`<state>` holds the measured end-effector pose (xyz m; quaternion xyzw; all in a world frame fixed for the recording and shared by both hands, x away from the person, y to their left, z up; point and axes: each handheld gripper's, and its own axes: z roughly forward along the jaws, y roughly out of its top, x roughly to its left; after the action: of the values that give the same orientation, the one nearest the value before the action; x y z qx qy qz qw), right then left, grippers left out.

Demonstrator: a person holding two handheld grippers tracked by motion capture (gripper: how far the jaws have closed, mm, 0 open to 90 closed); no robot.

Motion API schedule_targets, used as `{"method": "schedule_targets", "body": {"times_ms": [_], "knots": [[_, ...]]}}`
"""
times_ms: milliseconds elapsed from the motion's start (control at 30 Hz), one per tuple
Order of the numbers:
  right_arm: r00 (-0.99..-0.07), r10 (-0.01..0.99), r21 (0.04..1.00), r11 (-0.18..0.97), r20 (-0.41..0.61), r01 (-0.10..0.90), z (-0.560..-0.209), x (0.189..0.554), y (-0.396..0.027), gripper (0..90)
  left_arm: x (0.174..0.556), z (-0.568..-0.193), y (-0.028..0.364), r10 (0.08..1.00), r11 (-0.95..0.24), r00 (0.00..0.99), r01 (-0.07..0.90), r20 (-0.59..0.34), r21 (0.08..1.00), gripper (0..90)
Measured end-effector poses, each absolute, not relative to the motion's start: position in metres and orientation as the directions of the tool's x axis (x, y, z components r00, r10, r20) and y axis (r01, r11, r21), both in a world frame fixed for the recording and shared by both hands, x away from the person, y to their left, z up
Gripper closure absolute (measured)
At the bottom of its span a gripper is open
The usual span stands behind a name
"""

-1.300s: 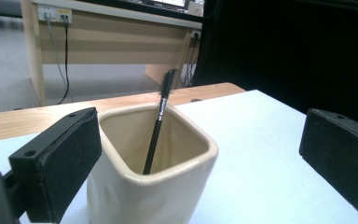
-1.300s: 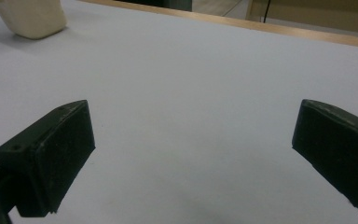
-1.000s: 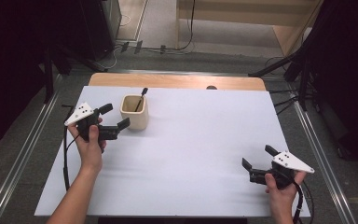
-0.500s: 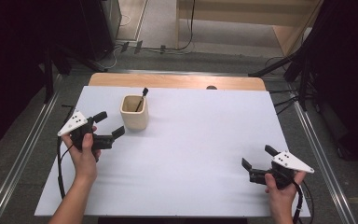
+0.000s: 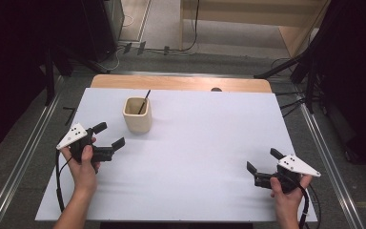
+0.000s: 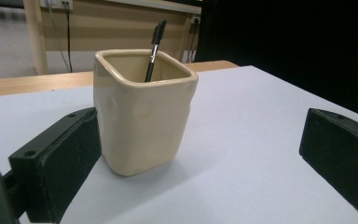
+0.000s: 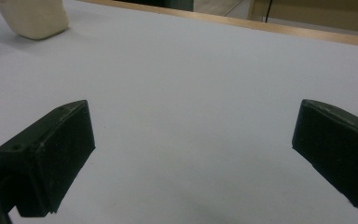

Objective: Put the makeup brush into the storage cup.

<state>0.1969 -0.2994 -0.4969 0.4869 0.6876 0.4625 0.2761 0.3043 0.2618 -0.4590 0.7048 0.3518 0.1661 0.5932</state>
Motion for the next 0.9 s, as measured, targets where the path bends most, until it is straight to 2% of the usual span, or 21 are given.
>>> {"method": "schedule_targets", "body": {"times_ms": [900], "knots": [[-0.370,0.926,0.904,0.101,0.068,0.416,-0.497,0.197,-0.299,0.0,0.269,-0.474,0.296,0.717,-0.080,0.680,0.298,-0.153,0.951,0.0]]}}
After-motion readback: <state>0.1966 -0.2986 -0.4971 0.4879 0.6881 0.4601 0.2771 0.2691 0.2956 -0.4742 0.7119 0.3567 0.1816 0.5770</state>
